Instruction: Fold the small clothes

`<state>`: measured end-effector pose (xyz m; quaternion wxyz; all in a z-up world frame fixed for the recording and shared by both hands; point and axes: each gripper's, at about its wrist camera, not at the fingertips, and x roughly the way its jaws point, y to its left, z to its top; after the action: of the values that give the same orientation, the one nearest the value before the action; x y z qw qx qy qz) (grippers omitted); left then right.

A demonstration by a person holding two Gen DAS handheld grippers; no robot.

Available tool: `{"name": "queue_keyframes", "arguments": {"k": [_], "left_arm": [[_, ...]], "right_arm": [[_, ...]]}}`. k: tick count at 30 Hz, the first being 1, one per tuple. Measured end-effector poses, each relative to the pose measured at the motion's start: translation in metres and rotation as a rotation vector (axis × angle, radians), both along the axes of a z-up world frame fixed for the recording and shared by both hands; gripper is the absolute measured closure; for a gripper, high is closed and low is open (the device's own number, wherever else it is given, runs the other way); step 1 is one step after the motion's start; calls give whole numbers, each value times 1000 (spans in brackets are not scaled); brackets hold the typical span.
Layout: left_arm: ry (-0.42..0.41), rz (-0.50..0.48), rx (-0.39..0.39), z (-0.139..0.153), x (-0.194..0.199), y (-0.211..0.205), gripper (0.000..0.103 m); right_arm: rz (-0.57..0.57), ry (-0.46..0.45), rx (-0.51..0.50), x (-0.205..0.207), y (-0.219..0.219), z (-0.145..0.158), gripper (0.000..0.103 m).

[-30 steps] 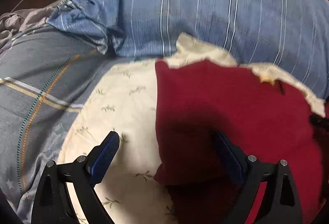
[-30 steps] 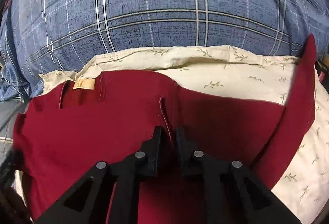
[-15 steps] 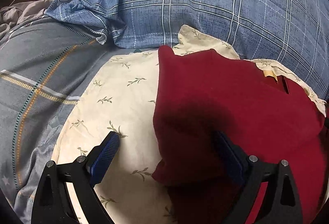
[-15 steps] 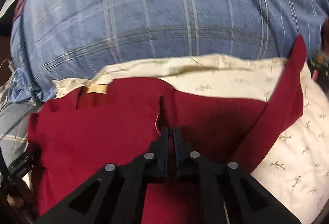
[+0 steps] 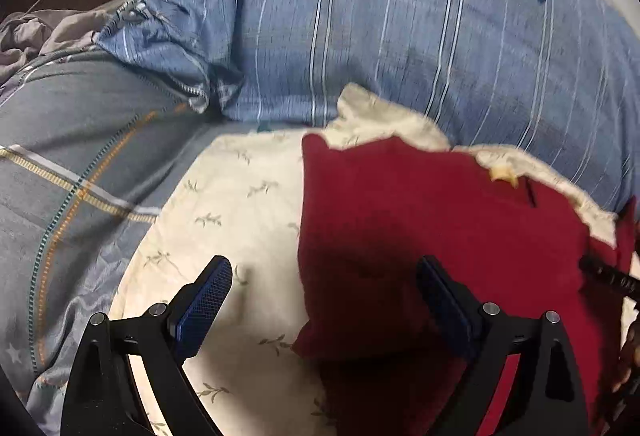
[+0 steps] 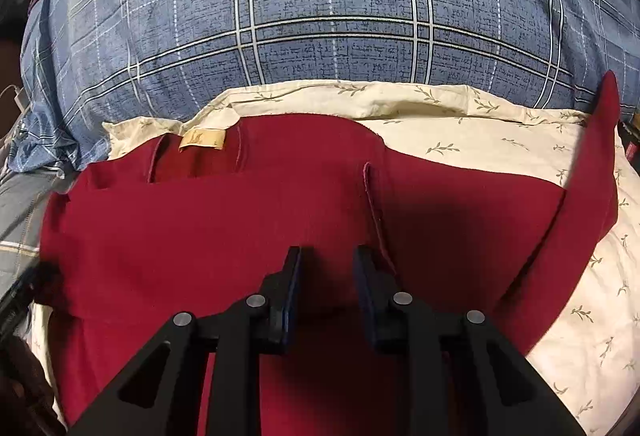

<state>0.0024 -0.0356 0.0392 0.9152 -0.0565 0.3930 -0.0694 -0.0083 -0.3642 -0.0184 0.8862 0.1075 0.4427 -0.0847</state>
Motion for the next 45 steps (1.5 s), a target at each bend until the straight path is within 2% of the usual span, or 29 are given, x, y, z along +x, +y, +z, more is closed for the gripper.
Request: {"name": "queue_keyframes", "arguments": {"k": [2, 4, 6, 7, 10, 14, 17, 22, 24, 25, 26, 27, 28, 30, 35, 39, 43, 45], "left_arm": [[-9, -4, -17, 1, -3, 3, 9], [0, -7, -21, -1, -4, 5, 9], [14, -4, -18, -4, -4, 6, 9], [22, -3, -19, -5, -3, 5, 9], [31, 0, -23, -5, -1, 5, 9], [27, 0, -9, -5, 1, 1, 9], [28, -5, -3, -7, 2, -1, 9], [43, -13, 18, -13, 7, -5, 9], [48, -15, 29, -15, 10, -7, 9], [50, -15, 32, -16, 11, -8, 9], [51, -14, 32, -16, 11, -8, 9], [51, -14, 31, -16, 12, -8, 9], [49, -14, 28, -15, 11, -8, 9], [42, -13, 24, -13, 10, -6, 9], [10, -6, -4, -4, 2, 2, 9], [-15, 16, -31, 0, -4, 12, 9], [-35, 35, -60, 5, -10, 21, 9], [-43, 44, -79, 7, -13, 26, 9]], "right_arm": [[-7, -21, 25, -9, -10, 9, 73], [-49, -49, 6, -22, -27, 21, 62], [-109, -80, -23, -32, -53, 32, 46], [-142, -85, -37, -35, -65, 37, 44], [-277, -101, -49, -42, -120, 48, 43], [-459, -82, 12, -34, -200, 47, 43], [-514, -59, 3, -22, -238, 45, 43], [-567, -24, -46, 4, -275, 34, 43], [-592, -20, -35, 7, -288, 28, 49], [-592, -18, -25, 6, -293, 25, 58], [-579, -20, -7, 5, -296, 25, 84], [-562, -31, 12, 2, -297, 27, 97], [-546, -53, 16, -1, -297, 30, 97], [-498, -111, 15, -12, -288, 47, 97], [-301, -261, 143, -40, -240, 105, 97], [-29, -325, 176, -42, -149, 153, 97], [243, -338, 184, -38, -42, 161, 97], [381, -298, 184, -31, 22, 140, 97]]}}
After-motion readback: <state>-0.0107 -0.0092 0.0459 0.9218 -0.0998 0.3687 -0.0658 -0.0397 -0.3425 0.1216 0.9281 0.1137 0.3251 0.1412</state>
